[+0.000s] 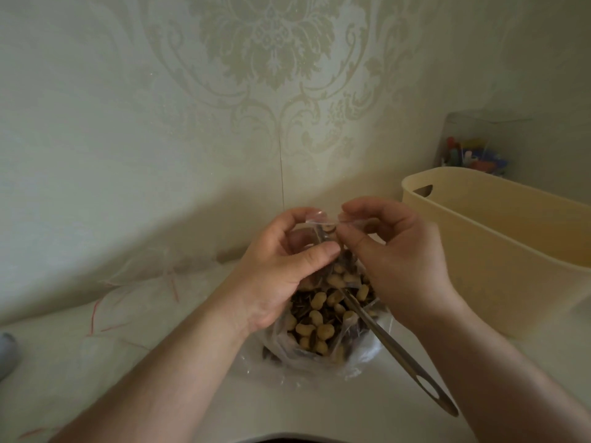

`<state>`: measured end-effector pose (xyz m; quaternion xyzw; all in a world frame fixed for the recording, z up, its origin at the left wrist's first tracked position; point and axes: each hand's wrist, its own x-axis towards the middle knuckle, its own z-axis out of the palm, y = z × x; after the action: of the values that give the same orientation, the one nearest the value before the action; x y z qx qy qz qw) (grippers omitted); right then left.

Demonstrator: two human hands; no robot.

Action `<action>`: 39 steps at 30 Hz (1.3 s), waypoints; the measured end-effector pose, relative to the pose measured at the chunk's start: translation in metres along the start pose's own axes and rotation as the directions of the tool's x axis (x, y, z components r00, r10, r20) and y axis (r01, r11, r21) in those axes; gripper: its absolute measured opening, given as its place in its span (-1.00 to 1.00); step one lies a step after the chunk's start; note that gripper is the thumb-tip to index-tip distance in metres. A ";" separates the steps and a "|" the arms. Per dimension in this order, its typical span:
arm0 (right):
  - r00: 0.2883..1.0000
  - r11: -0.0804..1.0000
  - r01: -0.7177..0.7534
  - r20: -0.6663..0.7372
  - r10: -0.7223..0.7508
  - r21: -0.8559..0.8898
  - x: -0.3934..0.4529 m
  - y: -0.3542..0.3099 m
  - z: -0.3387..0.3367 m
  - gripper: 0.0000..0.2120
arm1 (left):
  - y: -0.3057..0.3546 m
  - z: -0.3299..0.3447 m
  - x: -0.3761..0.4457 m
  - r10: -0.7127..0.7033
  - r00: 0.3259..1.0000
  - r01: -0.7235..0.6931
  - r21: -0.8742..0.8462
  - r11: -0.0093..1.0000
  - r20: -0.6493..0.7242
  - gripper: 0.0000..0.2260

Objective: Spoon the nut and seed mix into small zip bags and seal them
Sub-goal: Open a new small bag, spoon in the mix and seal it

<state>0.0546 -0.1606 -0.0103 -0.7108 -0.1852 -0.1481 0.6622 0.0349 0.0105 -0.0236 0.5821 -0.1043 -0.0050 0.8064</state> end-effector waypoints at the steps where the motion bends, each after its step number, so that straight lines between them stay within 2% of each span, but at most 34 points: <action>1: 1.000 1.000 0.024 -0.012 -0.024 -0.013 0.000 0.000 0.001 -0.72 | -0.001 0.000 0.000 -0.001 1.000 0.001 0.022 1.000 0.001 -0.54; 5: 0.999 0.989 -0.053 0.000 0.053 0.138 0.001 0.003 0.002 -0.61 | -0.007 0.003 0.002 0.012 0.998 -0.008 0.065 0.998 -0.054 -0.61; 7: 0.991 0.951 -0.133 0.021 0.132 0.279 0.003 0.004 0.001 -0.64 | -0.008 0.002 0.004 0.014 0.998 -0.012 0.039 0.999 -0.058 -0.63; 9: 0.986 0.929 -0.163 0.034 0.161 0.333 0.005 0.005 0.000 -0.67 | -0.007 0.001 0.003 0.006 0.999 -0.005 0.012 1.000 -0.050 -0.61; 11: 0.989 0.946 -0.145 0.014 0.147 0.291 0.007 0.004 -0.001 -0.64 | -0.005 0.003 0.001 -0.005 0.999 0.006 0.032 0.999 -0.052 -0.61; 15: 0.991 0.954 -0.120 -0.024 0.132 0.276 0.008 0.003 -0.002 -0.59 | -0.002 0.008 0.000 0.031 0.990 -0.025 0.045 0.999 -0.136 -0.86; 18: 0.984 0.951 -0.167 -0.015 0.177 0.261 0.007 0.008 -0.001 -0.61 | -0.004 0.007 0.003 0.062 0.976 -0.051 0.056 0.997 -0.208 -0.96; 21: 0.961 0.937 -0.275 0.081 0.264 0.213 0.007 0.009 0.002 -0.75 | -0.004 0.006 0.003 0.098 0.963 -0.089 0.049 0.995 -0.251 -0.94; 23: 0.953 0.935 -0.296 0.121 0.277 0.194 0.005 0.009 0.003 -0.87 | -0.002 0.007 0.003 0.110 0.955 -0.103 0.043 0.994 -0.275 -0.91; 31: 0.957 0.945 -0.291 0.059 0.285 0.153 0.008 0.010 -0.001 -0.84 | -0.005 0.002 0.007 0.050 0.953 -0.021 0.096 0.995 -0.299 -0.88; 36: 0.947 0.955 -0.295 0.134 0.291 0.017 0.011 0.015 -0.009 -0.93 | -0.011 -0.007 0.011 0.043 0.938 0.002 0.130 0.992 -0.343 -0.91; 39: 0.942 0.956 -0.290 0.166 0.292 -0.040 0.011 0.015 -0.012 -0.91 | -0.010 -0.009 0.011 0.051 0.941 0.003 0.160 0.987 -0.334 -0.88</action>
<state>0.0719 -0.1727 -0.0170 -0.7453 -0.1330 0.0114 0.6532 0.0487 0.0146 -0.0338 0.6352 0.0279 0.1126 0.7636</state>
